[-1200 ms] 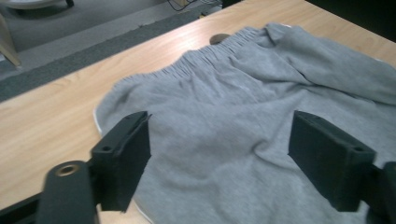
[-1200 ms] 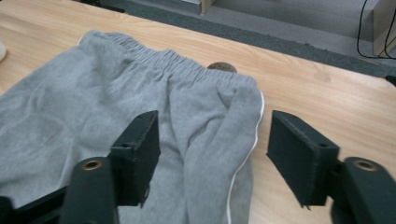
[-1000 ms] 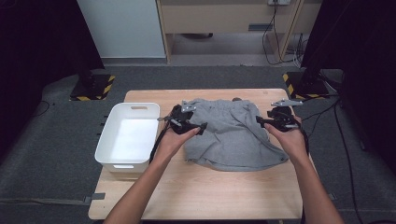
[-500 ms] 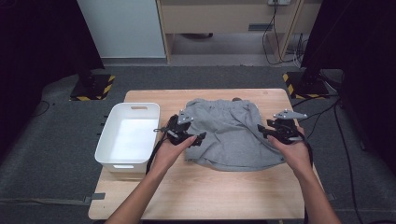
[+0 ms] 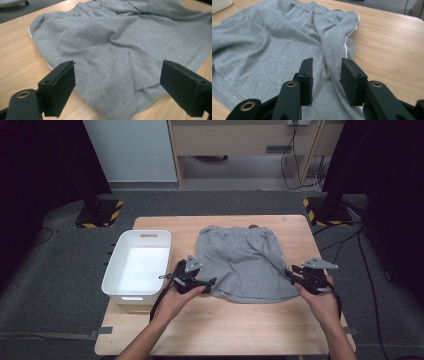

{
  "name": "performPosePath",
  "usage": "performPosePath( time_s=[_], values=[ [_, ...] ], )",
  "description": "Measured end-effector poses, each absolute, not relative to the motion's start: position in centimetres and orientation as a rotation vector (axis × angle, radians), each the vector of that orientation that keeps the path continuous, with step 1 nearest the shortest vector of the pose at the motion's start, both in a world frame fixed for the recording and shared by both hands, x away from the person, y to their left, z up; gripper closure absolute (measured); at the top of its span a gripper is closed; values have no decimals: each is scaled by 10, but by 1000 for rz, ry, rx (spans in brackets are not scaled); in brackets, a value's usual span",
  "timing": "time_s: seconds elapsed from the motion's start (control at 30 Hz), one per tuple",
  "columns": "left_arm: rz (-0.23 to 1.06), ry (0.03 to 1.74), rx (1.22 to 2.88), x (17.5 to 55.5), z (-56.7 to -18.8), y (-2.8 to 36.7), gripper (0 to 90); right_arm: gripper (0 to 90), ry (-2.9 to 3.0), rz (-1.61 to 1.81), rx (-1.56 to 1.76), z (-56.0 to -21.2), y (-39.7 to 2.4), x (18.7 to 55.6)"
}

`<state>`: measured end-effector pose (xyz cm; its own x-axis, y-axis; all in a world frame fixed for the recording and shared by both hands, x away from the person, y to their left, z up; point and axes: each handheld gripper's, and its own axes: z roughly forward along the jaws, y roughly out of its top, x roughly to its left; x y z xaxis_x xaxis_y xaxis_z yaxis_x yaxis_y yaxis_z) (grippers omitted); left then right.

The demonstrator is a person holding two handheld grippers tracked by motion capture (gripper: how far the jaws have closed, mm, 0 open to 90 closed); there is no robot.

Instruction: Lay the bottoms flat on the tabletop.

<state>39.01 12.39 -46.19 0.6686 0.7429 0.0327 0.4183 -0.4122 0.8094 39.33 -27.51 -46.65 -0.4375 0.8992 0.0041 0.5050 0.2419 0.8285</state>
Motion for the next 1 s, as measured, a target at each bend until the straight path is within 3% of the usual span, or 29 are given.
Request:
performPosePath(
  time_s=[0.23, 0.57, 0.87, 1.0],
  values=[
    [501, 908, 2055, 382, -473, 122, 136, 673, 1990, 990, 1346, -490, -291, 386],
    [514, 949, 2013, 381, -488, 129, 201, 742, 1981, 931, 1382, -498, -305, 375],
    [533, 961, 2038, 374, -500, 132, 203, 571, 1977, 915, 1449, -504, -312, 375],
    [533, 978, 2037, 376, -504, 135, 216, 567, 1979, 918, 1489, -509, -320, 378]
  ],
)
